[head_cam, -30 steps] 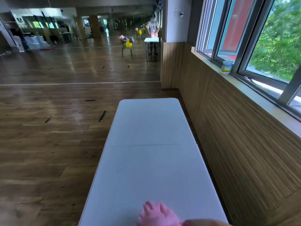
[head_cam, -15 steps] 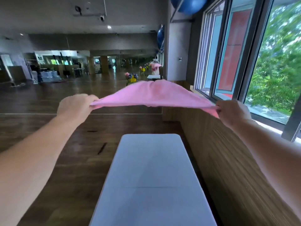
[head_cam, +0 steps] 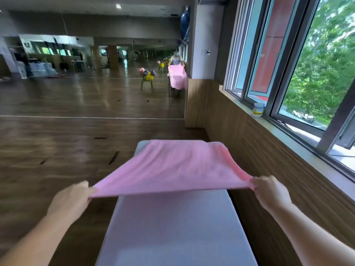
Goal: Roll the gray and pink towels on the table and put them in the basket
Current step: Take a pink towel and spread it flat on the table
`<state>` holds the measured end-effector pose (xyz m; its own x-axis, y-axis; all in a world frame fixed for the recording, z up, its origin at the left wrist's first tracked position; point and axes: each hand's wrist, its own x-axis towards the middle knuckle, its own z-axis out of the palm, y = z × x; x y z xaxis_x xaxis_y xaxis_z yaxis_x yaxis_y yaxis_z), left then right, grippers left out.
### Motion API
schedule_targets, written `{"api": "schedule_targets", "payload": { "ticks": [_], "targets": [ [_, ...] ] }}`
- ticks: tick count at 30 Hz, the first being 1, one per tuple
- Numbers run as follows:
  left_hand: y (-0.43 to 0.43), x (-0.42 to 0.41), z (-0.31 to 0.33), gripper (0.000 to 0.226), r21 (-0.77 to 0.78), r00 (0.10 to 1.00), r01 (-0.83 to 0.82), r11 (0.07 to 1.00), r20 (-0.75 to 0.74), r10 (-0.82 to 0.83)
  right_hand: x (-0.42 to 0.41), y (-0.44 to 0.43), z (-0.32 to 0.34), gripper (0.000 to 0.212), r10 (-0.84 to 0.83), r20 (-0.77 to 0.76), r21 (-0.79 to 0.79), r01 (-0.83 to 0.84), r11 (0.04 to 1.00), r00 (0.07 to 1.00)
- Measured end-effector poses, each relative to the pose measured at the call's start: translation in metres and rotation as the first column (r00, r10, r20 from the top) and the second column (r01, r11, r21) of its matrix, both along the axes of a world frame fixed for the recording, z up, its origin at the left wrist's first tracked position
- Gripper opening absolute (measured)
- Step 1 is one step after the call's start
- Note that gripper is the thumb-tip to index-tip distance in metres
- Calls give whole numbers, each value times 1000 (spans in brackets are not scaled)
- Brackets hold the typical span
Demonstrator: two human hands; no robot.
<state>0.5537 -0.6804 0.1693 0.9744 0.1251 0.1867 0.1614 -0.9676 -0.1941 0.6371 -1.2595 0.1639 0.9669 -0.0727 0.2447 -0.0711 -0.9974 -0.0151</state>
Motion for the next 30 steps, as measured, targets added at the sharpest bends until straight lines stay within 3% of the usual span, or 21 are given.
{"api": "schedule_targets", "payload": {
  "ticks": [5, 13, 18, 22, 30],
  "targets": [
    [0, -57, -74, 37, -113, 990, 6, 994, -141, -22, -72, -2, -75, 25, 8, -109, 27, -5, 1000, 994],
    [4, -131, -124, 55, -230, 965, -5, 973, -255, -55, -154, -21, -121, 25, 120, -186, 94, -104, 990, 975],
    [-3, -186, -147, 37, -314, 957, -6, 950, -277, -86, -205, -36, -140, 15, 155, -212, 158, -122, 980, 965],
    [-12, -233, -168, 27, -297, 950, -55, 953, -310, -42, -246, -44, -153, 28, 146, -232, 200, -100, 975, 962],
    [-41, -315, -175, 27, -308, 932, -162, 938, -359, 44, -317, -77, -193, 31, 213, -330, 240, -136, 961, 920]
  ]
}}
